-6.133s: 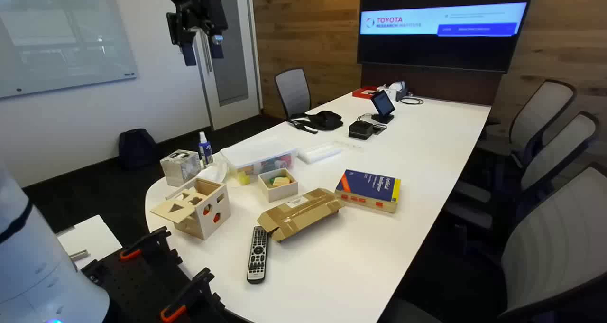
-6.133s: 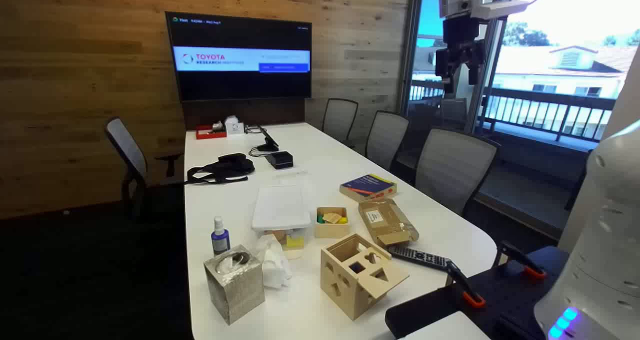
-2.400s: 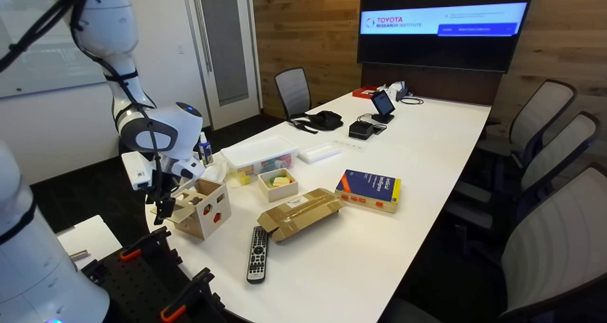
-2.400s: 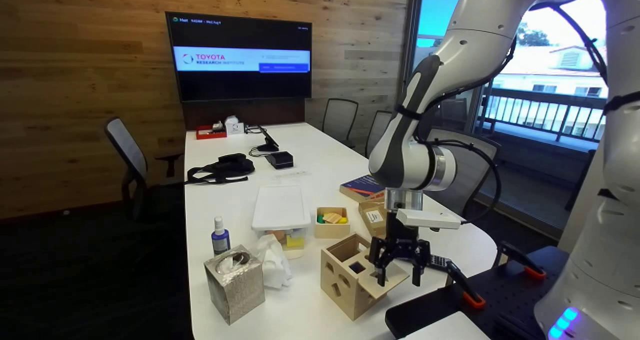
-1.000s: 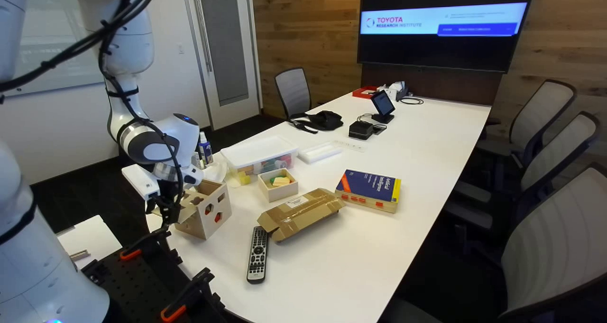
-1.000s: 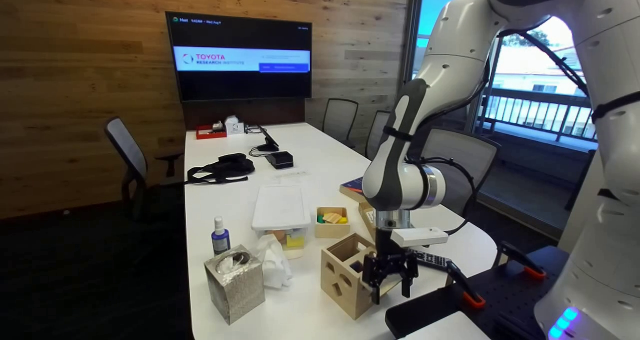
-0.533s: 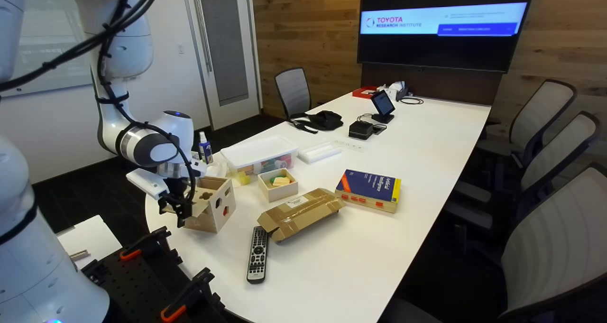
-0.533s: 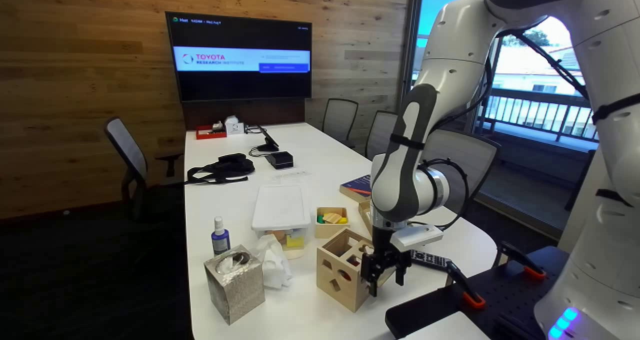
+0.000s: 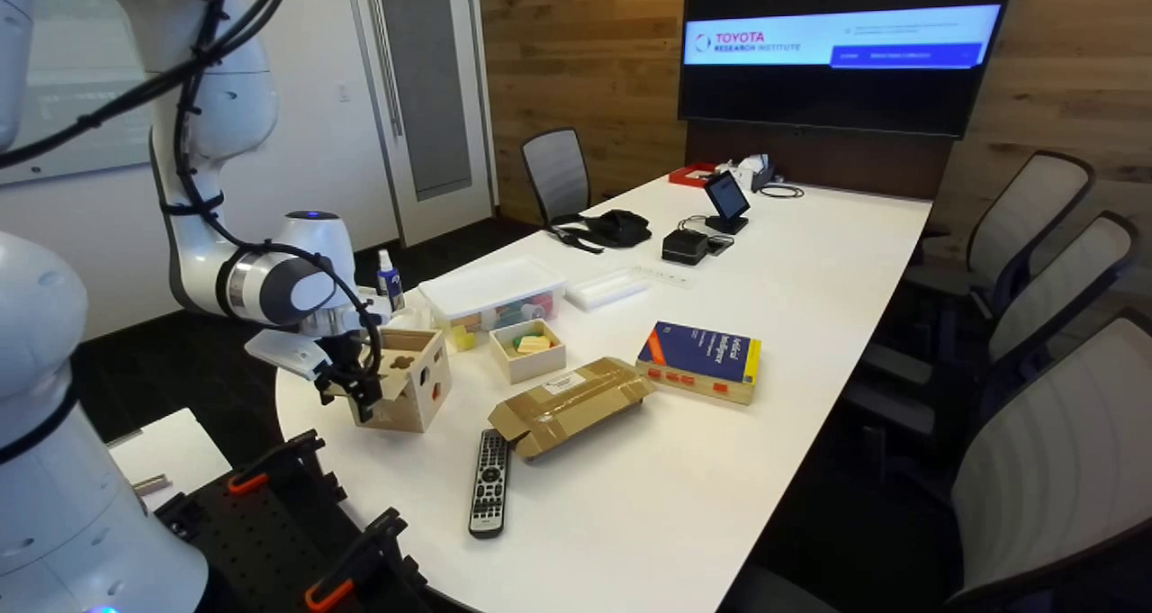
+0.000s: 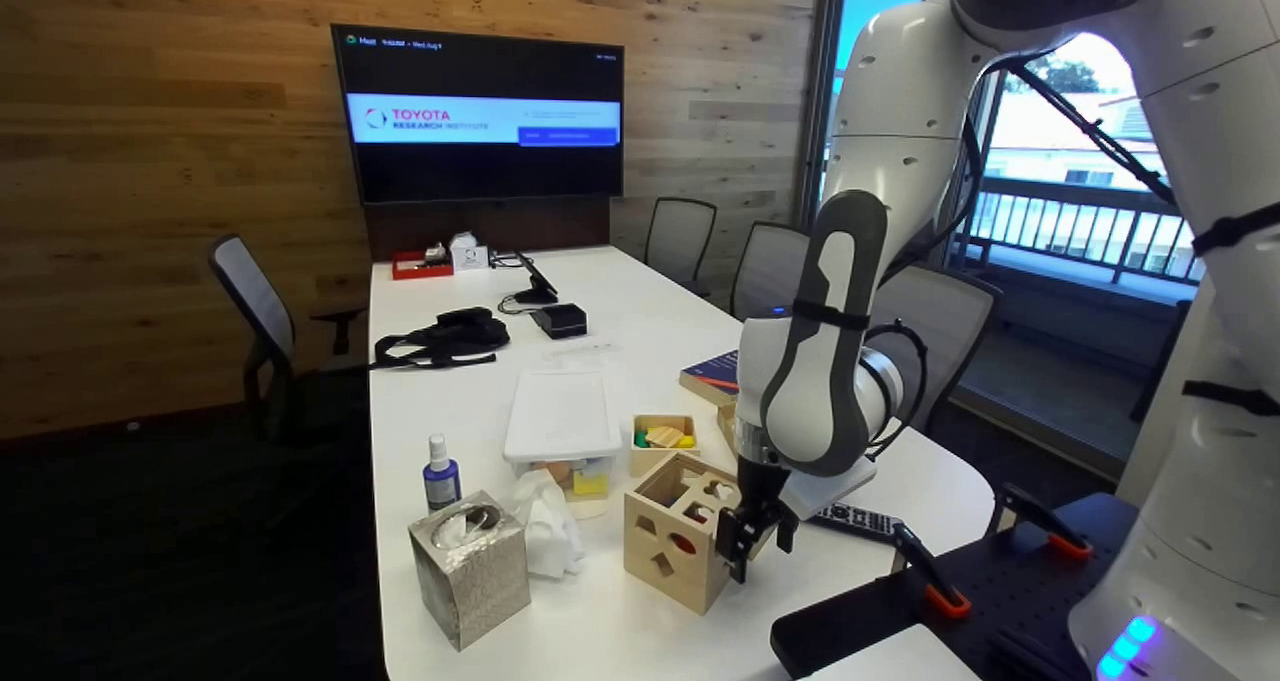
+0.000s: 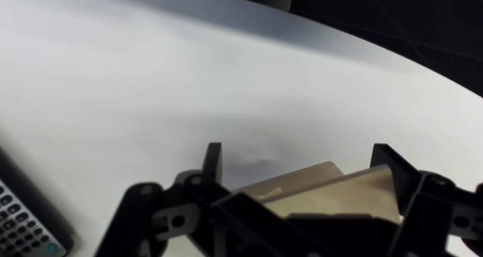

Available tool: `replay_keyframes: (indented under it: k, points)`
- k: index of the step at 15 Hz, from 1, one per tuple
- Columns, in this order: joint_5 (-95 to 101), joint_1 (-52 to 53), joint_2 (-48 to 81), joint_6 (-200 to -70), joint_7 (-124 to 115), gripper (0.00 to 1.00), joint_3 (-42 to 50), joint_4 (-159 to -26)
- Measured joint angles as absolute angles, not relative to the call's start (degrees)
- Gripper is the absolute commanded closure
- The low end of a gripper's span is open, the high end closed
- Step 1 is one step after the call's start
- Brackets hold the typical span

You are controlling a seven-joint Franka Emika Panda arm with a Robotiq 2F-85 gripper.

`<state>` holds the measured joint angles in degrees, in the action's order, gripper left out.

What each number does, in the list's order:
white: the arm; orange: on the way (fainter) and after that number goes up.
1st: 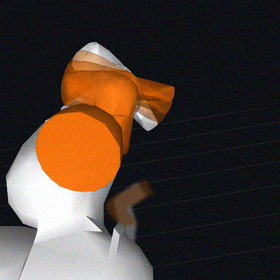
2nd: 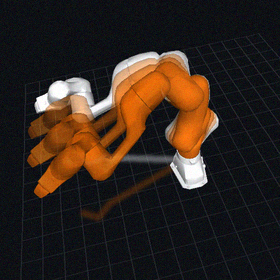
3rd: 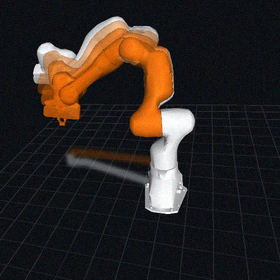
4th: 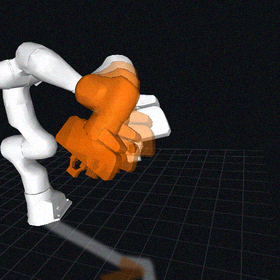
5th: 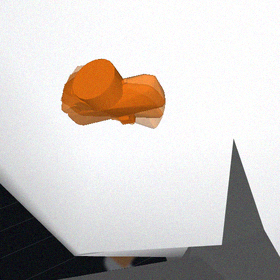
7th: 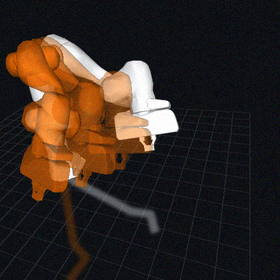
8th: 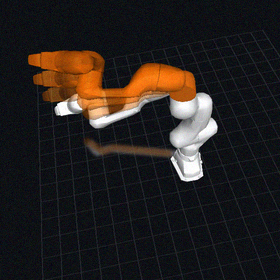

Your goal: Completely close the cube-shaped object

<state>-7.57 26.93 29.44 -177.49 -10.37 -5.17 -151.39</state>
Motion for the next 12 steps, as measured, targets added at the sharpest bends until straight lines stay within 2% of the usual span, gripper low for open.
replay_keyframes:
  k: [4,12]
  points:
    - [-5.4,35.4,29.9,-181.6,-10.6,0.00,2.3,-151.3]
    - [-4.8,36.6,31.7,-191.2,-5.7,0.00,3.1,-151.3]
